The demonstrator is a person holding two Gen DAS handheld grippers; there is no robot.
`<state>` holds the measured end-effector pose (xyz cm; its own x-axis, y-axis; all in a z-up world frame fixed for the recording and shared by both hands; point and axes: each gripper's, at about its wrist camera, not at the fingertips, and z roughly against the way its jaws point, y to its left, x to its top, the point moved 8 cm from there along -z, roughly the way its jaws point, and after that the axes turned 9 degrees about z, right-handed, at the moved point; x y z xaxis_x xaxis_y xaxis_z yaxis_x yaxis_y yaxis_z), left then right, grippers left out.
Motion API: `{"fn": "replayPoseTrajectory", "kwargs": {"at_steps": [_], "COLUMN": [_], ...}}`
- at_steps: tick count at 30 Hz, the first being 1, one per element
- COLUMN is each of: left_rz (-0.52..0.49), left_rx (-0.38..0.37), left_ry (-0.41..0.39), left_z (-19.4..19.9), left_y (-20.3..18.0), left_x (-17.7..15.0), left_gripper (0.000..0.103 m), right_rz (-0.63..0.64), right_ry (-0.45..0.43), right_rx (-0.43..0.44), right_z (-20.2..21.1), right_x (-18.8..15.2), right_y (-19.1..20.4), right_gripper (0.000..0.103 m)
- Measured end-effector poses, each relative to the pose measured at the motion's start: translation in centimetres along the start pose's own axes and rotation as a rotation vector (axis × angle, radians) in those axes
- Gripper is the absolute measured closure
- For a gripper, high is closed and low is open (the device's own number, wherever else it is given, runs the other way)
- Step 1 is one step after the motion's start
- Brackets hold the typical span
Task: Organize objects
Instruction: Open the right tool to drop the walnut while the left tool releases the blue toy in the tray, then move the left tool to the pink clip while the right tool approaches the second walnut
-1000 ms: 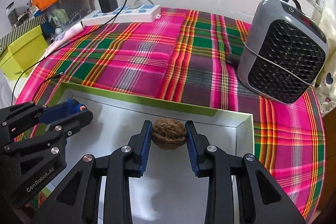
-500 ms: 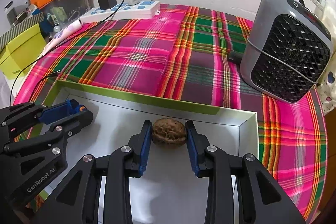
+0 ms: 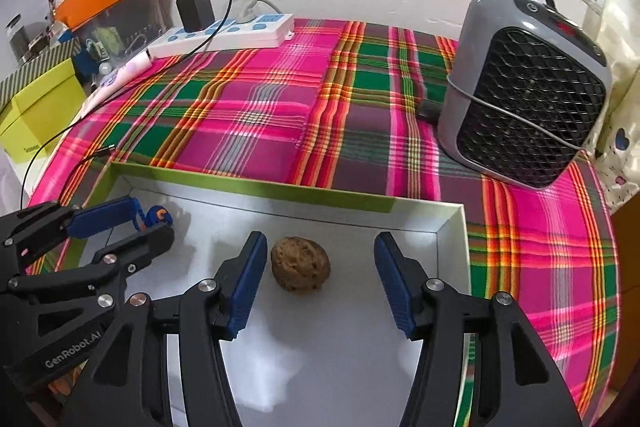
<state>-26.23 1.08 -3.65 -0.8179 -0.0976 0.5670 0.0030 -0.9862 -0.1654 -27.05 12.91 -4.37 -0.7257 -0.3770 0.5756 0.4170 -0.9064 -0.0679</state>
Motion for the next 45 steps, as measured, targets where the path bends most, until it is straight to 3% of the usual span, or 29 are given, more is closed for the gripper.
{"fn": "replayPoseTrajectory", "kwargs": {"at_steps": [20,33,45], "left_rz": [0.002,0.026,0.071], "left_rx": [-0.02,-0.033,-0.09], "left_ry": [-0.097,-0.128,-0.133], "left_z": [5.9,8.8,10.2], "left_y": [0.2,1.9,4.0], "left_x": [-2.6,-5.7,-9.0], "left_gripper": [0.056,0.055,0.055], "right_rz": [-0.039,-0.089,-0.102], "right_ry": [-0.106,-0.174,-0.203], "right_rx": [0.002,0.002,-0.02], "right_z": [6.1,9.7,12.1], "right_x": [-2.4,-5.6,-10.1], "right_y": [0.7,0.4,-0.9], "right_gripper": [0.046,0.046,0.046]}}
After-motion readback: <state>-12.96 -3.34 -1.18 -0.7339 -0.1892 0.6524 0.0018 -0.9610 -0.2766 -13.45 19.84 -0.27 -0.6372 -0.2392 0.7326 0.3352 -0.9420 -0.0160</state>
